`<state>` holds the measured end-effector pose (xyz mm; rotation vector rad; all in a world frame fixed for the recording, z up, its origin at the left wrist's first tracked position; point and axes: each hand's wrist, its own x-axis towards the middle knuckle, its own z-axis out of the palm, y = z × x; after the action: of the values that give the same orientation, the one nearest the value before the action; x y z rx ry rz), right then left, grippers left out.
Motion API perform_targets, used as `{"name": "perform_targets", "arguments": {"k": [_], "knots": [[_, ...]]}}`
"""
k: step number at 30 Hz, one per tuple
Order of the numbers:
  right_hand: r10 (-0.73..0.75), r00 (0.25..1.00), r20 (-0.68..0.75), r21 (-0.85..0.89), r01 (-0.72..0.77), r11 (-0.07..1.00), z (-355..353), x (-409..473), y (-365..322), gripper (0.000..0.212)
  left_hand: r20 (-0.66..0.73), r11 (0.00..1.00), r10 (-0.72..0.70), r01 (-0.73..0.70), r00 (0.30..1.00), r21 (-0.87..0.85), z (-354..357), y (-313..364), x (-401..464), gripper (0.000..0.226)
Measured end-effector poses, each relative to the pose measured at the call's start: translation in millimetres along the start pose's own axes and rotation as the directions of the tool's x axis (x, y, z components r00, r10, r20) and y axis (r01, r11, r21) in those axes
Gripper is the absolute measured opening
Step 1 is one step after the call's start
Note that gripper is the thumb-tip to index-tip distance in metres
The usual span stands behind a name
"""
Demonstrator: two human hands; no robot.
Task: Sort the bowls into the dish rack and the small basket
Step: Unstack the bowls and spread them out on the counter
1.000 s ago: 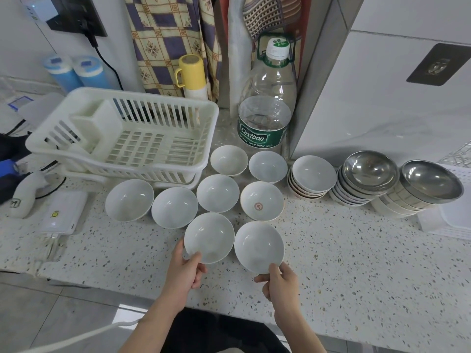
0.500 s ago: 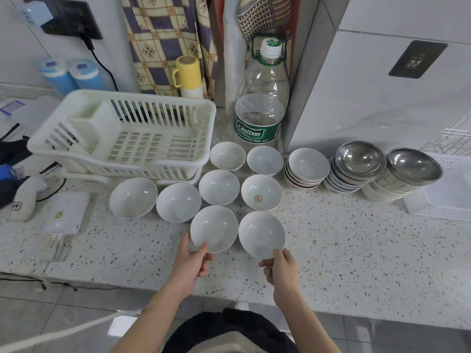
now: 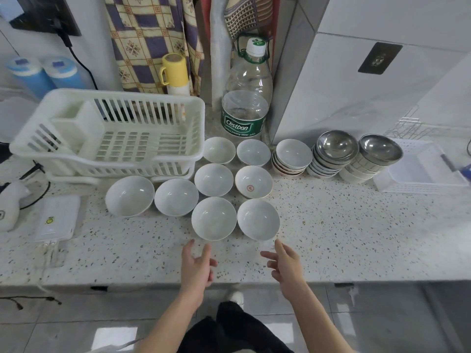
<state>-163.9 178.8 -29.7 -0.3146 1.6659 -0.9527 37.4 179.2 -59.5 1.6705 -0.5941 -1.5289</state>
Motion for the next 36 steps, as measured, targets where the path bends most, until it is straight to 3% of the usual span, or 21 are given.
{"name": "perform_targets", "arguments": {"k": [6, 10, 16, 21, 25, 32, 36], "knots": [[0.026, 0.998, -0.054, 0.043, -0.024, 0.999, -23.7, -6.9, 6.3, 0.021, 0.014, 0.998, -0.018, 0.017, 1.000, 0.058, 6.0, -16.7, -29.0, 0.022], [0.016, 0.998, -0.068, 0.071, -0.011, 0.997, -35.8, 2.0, -4.4, 0.024, 0.131, 0.991, 0.074, -0.088, 0.989, 0.103, 29.5, 4.9, -32.8, 0.008], [-0.048, 0.998, -0.044, 0.068, 0.051, 0.996, -59.0, 33.7, -49.5, 0.021, 0.286, 0.982, 0.122, -0.157, 0.950, 0.104, 112.3, 57.1, -14.7, 0.005], [-0.098, 0.995, -0.022, 0.045, 0.098, 0.994, -80.4, 65.9, -95.4, 0.018, 0.288, 0.965, 0.100, -0.164, 0.952, 0.206, 188.4, 96.4, 33.2, 0.045], [-0.102, 0.995, 0.022, 0.022, 0.101, 0.995, -93.4, 88.0, -120.9, 0.019, 0.206, 0.937, 0.133, -0.191, 0.970, 0.293, 236.3, 124.6, 77.5, 0.070], [-0.062, 0.993, 0.101, -0.031, 0.065, 0.997, -101.7, 115.9, -139.4, 0.018, 0.092, 0.907, 0.134, -0.159, 0.987, 0.390, 268.4, 148.3, 132.8, 0.071], [-0.045, 0.988, 0.147, -0.042, 0.052, 0.998, -100.7, 125.6, -143.4, 0.020, 0.104, 0.898, 0.168, -0.196, 0.980, 0.394, 271.0, 148.8, 138.9, 0.056]]}}
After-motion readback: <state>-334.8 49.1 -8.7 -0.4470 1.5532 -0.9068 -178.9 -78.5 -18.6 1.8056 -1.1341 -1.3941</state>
